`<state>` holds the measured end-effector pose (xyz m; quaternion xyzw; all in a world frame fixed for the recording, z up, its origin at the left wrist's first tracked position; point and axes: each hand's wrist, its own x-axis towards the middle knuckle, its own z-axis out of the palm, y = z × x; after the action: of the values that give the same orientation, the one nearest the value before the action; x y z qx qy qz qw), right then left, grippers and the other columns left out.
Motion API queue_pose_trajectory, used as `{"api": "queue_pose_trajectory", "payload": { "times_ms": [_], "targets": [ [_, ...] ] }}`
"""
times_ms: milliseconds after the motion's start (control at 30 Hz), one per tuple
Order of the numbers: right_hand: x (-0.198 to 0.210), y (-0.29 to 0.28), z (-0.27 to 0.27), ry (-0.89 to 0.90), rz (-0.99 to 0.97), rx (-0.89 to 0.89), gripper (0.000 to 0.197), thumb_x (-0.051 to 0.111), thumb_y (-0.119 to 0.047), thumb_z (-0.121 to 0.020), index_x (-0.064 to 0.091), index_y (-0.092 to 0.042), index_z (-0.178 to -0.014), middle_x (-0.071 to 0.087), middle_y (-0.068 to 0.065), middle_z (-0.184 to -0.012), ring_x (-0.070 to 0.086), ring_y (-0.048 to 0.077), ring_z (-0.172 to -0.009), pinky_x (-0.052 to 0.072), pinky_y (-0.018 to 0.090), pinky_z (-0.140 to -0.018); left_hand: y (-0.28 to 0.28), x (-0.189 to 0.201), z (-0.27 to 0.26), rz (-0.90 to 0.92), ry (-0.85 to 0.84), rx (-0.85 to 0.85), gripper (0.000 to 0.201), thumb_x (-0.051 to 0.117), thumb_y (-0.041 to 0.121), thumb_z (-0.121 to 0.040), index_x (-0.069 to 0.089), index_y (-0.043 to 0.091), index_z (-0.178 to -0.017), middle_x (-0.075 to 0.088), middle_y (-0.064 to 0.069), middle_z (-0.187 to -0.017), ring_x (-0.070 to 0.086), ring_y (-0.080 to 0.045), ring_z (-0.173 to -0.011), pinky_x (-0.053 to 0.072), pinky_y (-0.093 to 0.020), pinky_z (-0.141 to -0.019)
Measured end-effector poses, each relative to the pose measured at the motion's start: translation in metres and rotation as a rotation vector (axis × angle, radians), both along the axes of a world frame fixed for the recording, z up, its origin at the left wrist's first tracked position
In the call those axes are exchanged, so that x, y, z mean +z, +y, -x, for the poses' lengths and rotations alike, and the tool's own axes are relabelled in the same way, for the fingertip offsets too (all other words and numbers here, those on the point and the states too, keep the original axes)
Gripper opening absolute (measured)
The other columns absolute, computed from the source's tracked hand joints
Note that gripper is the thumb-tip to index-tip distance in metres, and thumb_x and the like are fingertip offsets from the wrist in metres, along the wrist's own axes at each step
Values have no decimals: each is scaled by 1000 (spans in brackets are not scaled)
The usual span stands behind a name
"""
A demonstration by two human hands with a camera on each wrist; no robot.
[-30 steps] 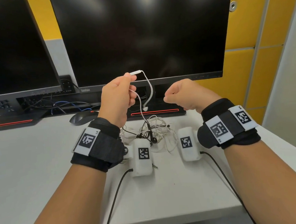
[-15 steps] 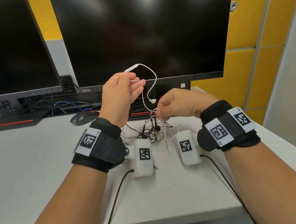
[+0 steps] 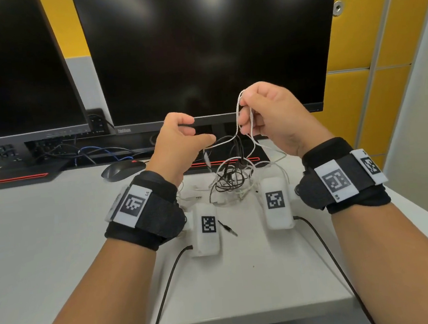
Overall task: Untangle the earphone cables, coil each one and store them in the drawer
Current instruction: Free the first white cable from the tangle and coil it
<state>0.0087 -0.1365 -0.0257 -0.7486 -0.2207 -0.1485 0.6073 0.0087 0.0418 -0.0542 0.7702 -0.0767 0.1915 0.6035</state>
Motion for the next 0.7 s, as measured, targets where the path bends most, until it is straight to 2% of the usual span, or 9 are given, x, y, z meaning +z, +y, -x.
{"api": "queue_pose_trajectory", "payload": {
  "times_ms": [67,133,200,300,367,433,533,600,700],
  "targets": [
    [0,0,1,-5,-48,54,21,38,-16,-104,55,-15,-91,69,-1,-74,67,14,-66,52,29,-65,-2,2,4,-90,-19,-84,40,69,7,-84,51,28,-113,55,6,-114,54,-11,-105,45,-21,-74],
    [0,0,3,-6,-82,91,22,37,-18,-104,54,-16,-91,73,1,-84,71,17,-74,52,27,-66,-5,4,9,-155,-16,-221,38,58,-1,-89,58,26,-114,61,9,-116,57,-8,-110,47,-20,-83],
    [1,0,5,-26,-89,94,22,37,-20,-104,54,-17,-90,74,3,-95,72,20,-83,54,29,-71,-9,5,14,-150,14,-328,31,53,1,-93,63,23,-113,69,6,-109,64,-2,-100,49,-14,-79],
    [1,-1,5,-59,-85,69,23,37,-22,-105,55,-20,-92,73,1,-101,72,20,-89,54,39,-83,-11,5,14,-133,28,-334,17,52,17,-98,66,24,-103,72,2,-104,70,-5,-92,52,-25,-80],
    [1,0,4,-80,-91,58,22,37,-23,-105,56,-19,-94,73,0,-102,72,18,-89,54,41,-85,-9,4,13,-136,8,-328,13,54,21,-97,67,23,-99,72,3,-97,70,-6,-87,52,-23,-76],
    [1,0,4,-99,-114,56,20,38,-22,-104,56,-19,-94,73,0,-104,71,17,-86,53,39,-80,-8,4,14,-135,-2,-328,7,60,18,-94,66,20,-95,71,2,-88,68,-8,-81,50,-20,-70],
    [2,0,4,-138,-187,25,18,41,-21,-104,56,-20,-93,71,0,-110,70,15,-84,51,34,-74,-8,3,12,-147,6,-320,8,61,14,-92,66,20,-90,70,-5,-89,65,-14,-81,54,-30,-79],
    [3,-2,2,-177,-244,-34,17,44,-22,-102,57,-22,-92,69,0,-116,70,15,-91,52,33,-77,-7,4,12,-154,21,-306,10,59,16,-94,65,21,-87,70,-3,-88,66,-11,-80,54,-30,-79],
    [4,-6,0,-198,-302,-103,14,48,-26,-101,58,-26,-91,66,-4,-120,65,11,-107,53,35,-88,-7,4,14,-179,50,-314,9,59,18,-94,66,21,-89,68,5,-81,66,-6,-76,51,-22,-71]
  ]
}}
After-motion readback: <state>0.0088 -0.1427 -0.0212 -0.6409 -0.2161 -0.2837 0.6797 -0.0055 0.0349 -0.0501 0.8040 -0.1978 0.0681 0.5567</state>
